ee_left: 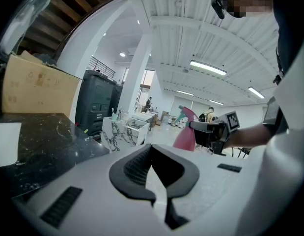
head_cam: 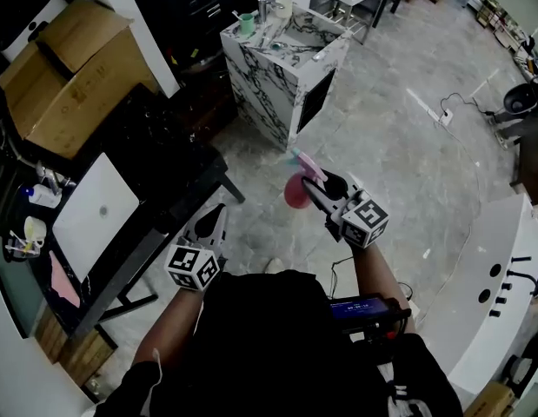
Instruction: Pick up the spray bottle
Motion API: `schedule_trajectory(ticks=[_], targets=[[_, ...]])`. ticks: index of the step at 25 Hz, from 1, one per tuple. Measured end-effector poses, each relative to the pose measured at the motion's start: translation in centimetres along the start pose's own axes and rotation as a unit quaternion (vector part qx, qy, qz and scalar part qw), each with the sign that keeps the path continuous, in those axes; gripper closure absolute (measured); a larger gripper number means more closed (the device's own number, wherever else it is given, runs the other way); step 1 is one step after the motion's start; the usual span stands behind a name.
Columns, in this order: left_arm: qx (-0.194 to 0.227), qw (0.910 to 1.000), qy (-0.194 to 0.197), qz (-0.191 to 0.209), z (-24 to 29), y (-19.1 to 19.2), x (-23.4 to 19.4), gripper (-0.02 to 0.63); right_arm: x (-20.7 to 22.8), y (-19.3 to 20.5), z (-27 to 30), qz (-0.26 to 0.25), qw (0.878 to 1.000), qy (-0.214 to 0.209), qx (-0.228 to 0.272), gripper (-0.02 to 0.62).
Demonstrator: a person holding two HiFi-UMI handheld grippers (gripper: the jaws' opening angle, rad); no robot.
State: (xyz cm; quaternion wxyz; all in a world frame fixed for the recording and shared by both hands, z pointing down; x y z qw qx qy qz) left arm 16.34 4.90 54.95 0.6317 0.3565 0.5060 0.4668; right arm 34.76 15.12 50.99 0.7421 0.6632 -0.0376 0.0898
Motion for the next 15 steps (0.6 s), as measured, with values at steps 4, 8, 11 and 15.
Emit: schedule_trajectory(ticks=[4, 8, 11, 15], targets=[[0.000, 1.0000, -0.004, 0.005, 0.12, -0.19, 0.44, 0.598, 0.11, -0.16, -0.08, -0.001, 1.000, -0.008, 0.004, 0.442], [-0.002, 0.9999, -0.009, 0.006, 0.20, -0.06, 0.66, 0.598, 0.12, 0.08, 0.01, 0.007, 1.000, -0.013, 0.006, 0.442], [-0.005, 0.9999, -0.009, 0.007, 0.43, 0.04, 0.84, 0.598, 0.22, 0.27, -0.02, 0.008, 1.000, -0.015, 0.006, 0.442], [-0.009, 0.9999, -0.006, 0.008, 0.72, 0.05, 1.17, 0.598, 0.47, 0.43, -0.30, 0.011, 1.000, -0.013, 0.005, 0.442]])
Point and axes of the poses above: the fingertips, and each gripper's own axes: z forward along the fingers, x to its right, y out of its underside, the point moved 1 cm from there along -z, backward along the fingers, and after that the axes turned 11 degrees about y, right-handed, at the moved point
